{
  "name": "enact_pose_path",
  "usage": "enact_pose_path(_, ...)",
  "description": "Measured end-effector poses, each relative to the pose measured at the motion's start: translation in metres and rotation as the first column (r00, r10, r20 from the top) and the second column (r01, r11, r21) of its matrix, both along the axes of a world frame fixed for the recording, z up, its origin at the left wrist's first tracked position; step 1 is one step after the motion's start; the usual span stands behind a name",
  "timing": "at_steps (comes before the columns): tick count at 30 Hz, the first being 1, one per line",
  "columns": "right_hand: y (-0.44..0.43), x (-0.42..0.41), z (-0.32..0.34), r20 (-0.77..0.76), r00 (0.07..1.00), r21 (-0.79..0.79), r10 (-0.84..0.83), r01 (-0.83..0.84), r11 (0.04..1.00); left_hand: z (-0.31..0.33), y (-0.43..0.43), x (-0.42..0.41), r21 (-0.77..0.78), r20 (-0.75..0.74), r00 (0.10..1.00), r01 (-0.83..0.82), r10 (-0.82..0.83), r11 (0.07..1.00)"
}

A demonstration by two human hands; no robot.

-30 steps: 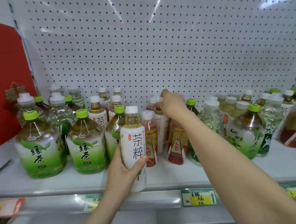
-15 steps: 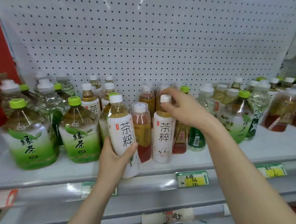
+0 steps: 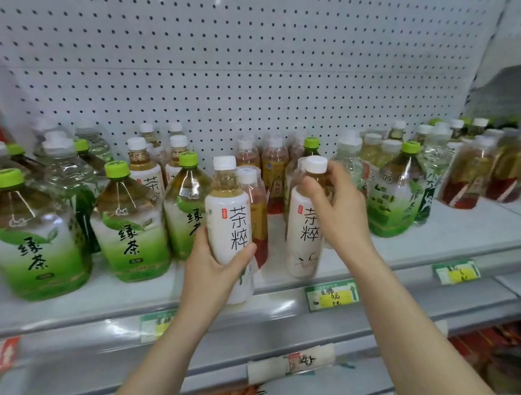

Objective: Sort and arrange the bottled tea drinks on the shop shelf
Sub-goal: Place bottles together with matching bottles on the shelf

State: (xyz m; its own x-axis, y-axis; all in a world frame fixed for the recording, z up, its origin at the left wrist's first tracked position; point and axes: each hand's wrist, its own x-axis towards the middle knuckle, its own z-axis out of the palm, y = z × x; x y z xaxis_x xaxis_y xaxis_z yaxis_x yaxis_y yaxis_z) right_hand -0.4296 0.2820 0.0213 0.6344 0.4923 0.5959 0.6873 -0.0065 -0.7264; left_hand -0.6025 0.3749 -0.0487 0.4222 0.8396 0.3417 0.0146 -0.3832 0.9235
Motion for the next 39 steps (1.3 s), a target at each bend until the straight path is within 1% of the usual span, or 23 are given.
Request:
enact_pose_path(2, -0.004, 0.007, 0.004, -0.013, 1.000, -0.035, 0.023, -0.023, 0.999, 0.000, -0.001, 0.013, -0.019, -0.004, 1.000, 0.027, -0.027, 0.999)
enact_pose_path(4, -0.008, 0.012, 0.008, 0.019, 0.999, -0.103, 0.044, -0.041, 0.994, 0.001, 0.000, 0.027, -0.045, -0.007, 1.000, 0.029, -0.029, 0.999)
enact_pose_path(7, -0.013, 0.014, 0.014, 0.104, 0.993, -0.231, 0.063, -0.038, 0.972, 0.001, 0.006, 0.044, -0.058, 0.002, 1.000, -0.003, 0.003, 0.998)
enact_pose_path(9, -0.015, 0.016, 0.019, 0.117, 0.992, -0.262, 0.057, -0.024, 0.965, 0.001, 0.010, 0.045, -0.054, 0.003, 0.999, -0.041, 0.041, 0.998)
enact_pose_path(11, -0.012, 0.018, 0.022, 0.089, 0.994, -0.260, 0.064, -0.039, 0.965, 0.001, 0.012, 0.039, -0.040, 0.001, 0.997, -0.082, 0.082, 0.996)
enact_pose_path(13, -0.004, 0.015, 0.022, 0.066, 0.992, -0.261, 0.106, -0.085, 0.961, 0.000, 0.014, 0.029, -0.019, 0.032, 0.992, -0.119, 0.119, 0.993)
enact_pose_path(19, 0.029, -0.001, 0.019, 0.055, 0.981, -0.287, 0.188, -0.165, 0.944, 0.004, 0.020, 0.003, 0.014, 0.061, 0.972, -0.227, 0.225, 0.974)
enact_pose_path(22, 0.038, -0.010, 0.019, 0.067, 0.969, -0.271, 0.236, -0.210, 0.939, 0.003, 0.021, -0.007, 0.024, 0.044, 0.964, -0.262, 0.261, 0.965)
enact_pose_path(25, 0.047, -0.026, 0.021, 0.058, 0.950, -0.286, 0.308, -0.279, 0.917, 0.002, 0.021, -0.016, 0.041, 0.016, 0.957, -0.288, 0.288, 0.957)
enact_pose_path(28, 0.060, -0.041, 0.023, 0.052, 0.928, -0.297, 0.369, -0.338, 0.893, 0.000, 0.021, -0.026, 0.026, 0.022, 0.950, -0.312, 0.311, 0.950)
enact_pose_path(33, 0.074, -0.048, 0.025, 0.049, 0.919, -0.318, 0.391, -0.357, 0.878, 0.011, 0.017, -0.054, -0.011, 0.080, 0.935, -0.345, 0.344, 0.939)
enact_pose_path(36, 0.071, -0.045, 0.033, 0.024, 0.907, -0.411, 0.419, -0.374, 0.831, 0.019, 0.017, -0.072, -0.013, 0.085, 0.926, -0.368, 0.368, 0.930)
enact_pose_path(37, 0.070, -0.045, 0.039, 0.040, 0.904, -0.434, 0.427, -0.369, 0.822, 0.022, 0.017, -0.079, -0.007, 0.080, 0.920, -0.385, 0.384, 0.923)
enact_pose_path(38, 0.070, -0.045, 0.048, 0.077, 0.905, -0.426, 0.419, -0.351, 0.834, 0.024, 0.017, -0.084, -0.004, 0.075, 0.912, -0.403, 0.402, 0.915)
enact_pose_path(39, 0.071, -0.046, 0.059, 0.137, 0.906, -0.384, 0.401, -0.324, 0.865, 0.025, 0.017, -0.088, -0.002, 0.070, 0.907, -0.416, 0.415, 0.910)
